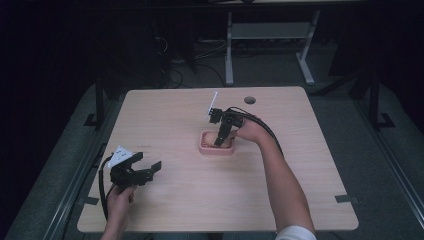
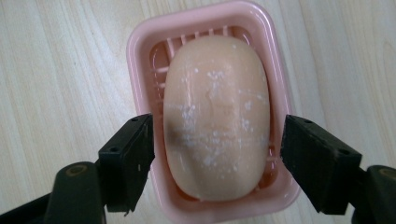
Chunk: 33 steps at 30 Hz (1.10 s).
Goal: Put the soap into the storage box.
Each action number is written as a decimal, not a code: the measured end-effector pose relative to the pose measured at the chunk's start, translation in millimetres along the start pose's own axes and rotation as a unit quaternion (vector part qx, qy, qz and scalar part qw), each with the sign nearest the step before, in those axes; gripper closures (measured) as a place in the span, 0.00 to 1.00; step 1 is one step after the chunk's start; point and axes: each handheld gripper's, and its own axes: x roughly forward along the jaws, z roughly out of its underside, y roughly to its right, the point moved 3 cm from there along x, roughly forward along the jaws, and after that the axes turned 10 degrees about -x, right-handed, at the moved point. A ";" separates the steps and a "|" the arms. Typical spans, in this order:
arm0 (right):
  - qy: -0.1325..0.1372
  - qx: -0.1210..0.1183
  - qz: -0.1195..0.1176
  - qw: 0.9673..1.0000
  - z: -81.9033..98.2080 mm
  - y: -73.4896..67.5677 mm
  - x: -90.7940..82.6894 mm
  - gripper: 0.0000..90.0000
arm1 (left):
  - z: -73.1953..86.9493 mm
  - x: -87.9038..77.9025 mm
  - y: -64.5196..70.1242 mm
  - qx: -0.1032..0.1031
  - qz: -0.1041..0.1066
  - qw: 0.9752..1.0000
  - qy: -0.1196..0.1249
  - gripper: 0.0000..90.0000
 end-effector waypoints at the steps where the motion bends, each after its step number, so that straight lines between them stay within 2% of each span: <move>1: 0.002 0.002 0.001 1.000 1.5 0.0 -0.8 0.28 | 0.0 0.2 0.0 -0.001 -0.001 1.000 0.000 0.16; 5: 0.012 0.011 0.002 1.000 5.9 -0.8 -6.3 0.28 | -0.3 0.2 0.7 -0.001 0.000 1.000 0.002 0.16; 13: 0.024 0.014 0.006 1.000 11.6 -2.5 -11.3 0.28 | 0.1 0.3 0.7 0.002 0.000 1.000 -0.001 0.16; 33: 0.027 0.027 0.004 0.999 26.8 -8.2 -18.7 0.28 | 0.4 0.8 1.3 0.001 0.000 1.000 0.000 0.16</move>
